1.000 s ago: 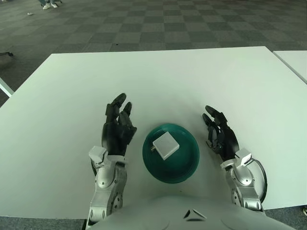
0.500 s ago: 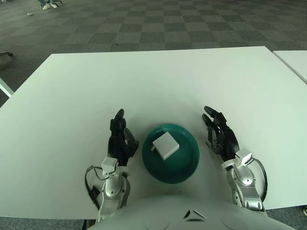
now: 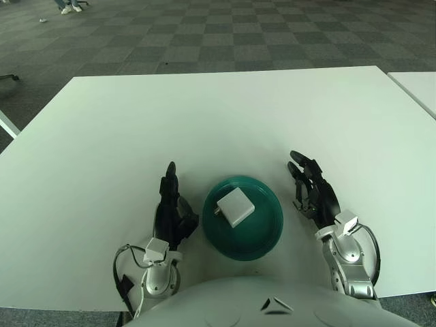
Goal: Put the charger into the plate.
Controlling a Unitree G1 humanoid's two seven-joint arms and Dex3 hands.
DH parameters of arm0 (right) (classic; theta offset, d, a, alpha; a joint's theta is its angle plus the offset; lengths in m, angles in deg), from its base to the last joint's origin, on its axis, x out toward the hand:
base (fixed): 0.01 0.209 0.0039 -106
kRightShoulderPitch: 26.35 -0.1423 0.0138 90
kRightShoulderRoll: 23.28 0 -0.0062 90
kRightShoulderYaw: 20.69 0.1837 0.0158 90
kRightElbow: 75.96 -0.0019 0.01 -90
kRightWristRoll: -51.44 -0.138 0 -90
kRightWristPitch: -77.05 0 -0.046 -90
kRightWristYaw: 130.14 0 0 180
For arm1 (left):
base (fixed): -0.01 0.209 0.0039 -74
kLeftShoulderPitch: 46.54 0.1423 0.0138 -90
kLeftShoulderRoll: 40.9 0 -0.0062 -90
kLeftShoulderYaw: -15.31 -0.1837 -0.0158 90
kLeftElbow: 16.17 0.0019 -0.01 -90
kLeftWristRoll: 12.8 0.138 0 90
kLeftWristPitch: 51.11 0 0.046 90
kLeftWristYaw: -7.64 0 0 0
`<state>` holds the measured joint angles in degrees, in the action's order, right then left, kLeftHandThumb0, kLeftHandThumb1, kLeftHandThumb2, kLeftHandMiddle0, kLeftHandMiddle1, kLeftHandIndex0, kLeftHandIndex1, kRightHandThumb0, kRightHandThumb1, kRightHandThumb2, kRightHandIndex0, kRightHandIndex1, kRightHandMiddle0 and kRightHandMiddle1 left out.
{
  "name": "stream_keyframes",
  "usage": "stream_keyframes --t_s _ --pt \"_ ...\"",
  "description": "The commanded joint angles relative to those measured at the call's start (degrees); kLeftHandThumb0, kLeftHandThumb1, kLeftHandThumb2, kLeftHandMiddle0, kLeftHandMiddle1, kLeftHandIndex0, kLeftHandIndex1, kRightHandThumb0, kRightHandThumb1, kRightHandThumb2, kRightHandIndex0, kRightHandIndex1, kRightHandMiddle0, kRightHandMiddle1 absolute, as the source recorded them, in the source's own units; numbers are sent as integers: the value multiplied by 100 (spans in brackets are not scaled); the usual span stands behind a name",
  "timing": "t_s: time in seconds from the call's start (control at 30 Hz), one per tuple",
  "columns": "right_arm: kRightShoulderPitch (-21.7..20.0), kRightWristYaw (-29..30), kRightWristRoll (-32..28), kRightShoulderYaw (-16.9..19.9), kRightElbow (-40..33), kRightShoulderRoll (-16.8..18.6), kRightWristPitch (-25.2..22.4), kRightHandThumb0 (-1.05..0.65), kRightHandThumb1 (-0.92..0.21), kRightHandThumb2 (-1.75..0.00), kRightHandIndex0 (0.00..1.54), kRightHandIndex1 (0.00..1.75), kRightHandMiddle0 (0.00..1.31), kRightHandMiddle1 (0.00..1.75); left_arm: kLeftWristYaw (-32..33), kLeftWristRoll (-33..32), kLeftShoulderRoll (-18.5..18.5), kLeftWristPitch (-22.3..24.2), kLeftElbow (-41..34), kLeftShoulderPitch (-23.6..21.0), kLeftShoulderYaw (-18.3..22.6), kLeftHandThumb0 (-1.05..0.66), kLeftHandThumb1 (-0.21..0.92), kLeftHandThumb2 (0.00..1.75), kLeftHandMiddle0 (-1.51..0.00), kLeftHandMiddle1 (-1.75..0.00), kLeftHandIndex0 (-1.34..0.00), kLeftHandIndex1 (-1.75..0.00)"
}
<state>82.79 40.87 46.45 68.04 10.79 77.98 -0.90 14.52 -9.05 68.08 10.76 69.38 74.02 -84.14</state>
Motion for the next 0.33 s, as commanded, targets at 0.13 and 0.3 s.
stream_keyframes --t_s 0.13,0.3 --pt "99 -69 -28 -4 328 -17 -226 -77 -92 -78 20 2 0 59 -274 -142 -40 -337 837 15 -50 -103 92 122 0 0 0 0" --pt "74 -100 -70 6 484 35 -67 -76 -92 -80 22 2 0 58 -579 -449 -64 -537 1230 64 -34 -104 92 121 0 0 0 0"
